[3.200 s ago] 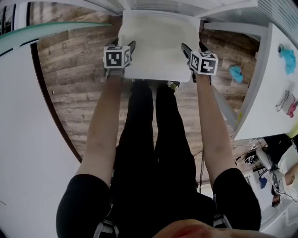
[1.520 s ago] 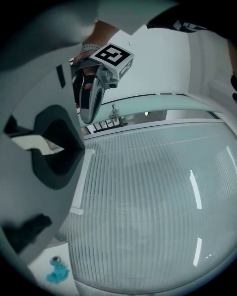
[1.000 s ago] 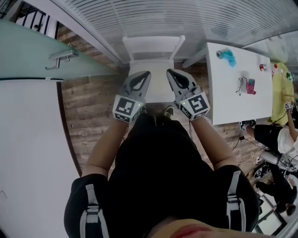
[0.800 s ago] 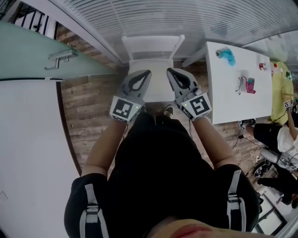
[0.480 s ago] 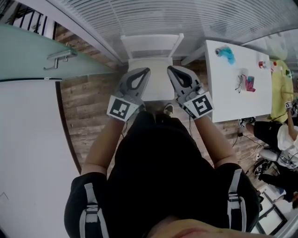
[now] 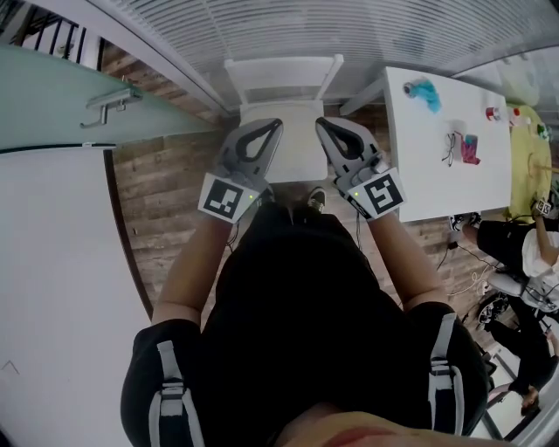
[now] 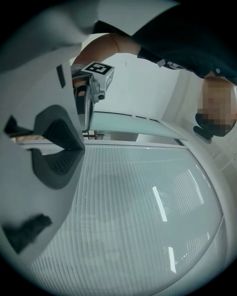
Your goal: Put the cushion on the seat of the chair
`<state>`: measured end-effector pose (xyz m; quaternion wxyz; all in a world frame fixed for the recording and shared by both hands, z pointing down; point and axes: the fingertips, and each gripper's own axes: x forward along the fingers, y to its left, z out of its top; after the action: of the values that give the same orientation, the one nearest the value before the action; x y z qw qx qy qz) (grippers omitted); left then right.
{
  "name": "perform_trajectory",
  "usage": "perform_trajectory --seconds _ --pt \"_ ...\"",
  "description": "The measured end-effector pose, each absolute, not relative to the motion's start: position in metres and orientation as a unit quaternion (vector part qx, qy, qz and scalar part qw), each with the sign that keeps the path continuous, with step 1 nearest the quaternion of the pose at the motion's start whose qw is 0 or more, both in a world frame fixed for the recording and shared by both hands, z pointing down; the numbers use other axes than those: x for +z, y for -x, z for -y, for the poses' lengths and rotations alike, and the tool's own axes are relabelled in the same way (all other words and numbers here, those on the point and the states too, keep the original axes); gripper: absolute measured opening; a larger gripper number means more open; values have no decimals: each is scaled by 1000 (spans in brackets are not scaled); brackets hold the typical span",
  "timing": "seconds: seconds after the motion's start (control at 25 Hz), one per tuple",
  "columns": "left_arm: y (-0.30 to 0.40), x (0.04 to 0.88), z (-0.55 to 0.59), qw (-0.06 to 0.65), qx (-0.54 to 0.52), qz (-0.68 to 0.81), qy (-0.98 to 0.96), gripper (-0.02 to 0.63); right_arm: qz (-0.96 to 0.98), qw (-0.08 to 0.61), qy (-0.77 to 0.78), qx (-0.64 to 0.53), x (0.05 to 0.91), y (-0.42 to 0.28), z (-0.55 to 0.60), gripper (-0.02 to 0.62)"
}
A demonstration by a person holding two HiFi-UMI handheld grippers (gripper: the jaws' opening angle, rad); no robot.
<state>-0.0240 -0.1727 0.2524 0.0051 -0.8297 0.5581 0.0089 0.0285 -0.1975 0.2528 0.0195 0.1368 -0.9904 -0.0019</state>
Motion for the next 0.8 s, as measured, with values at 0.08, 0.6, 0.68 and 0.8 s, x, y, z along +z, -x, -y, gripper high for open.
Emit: perform_trajectory --seconds 0.08,0.6,0.68,0.8 --pt "23 251 172 8 11 -557 830 11 990 27 -138 0 254 -28 197 15" --pt "15 256 167 -7 9 -557 830 11 989 29 -144 2 261 -39 194 15" --pt "15 256 167 -12 8 -558 830 11 989 34 -145 1 260 -40 194 15" --pt "14 257 167 -14 5 -557 830 11 989 31 -146 2 257 -40 194 15"
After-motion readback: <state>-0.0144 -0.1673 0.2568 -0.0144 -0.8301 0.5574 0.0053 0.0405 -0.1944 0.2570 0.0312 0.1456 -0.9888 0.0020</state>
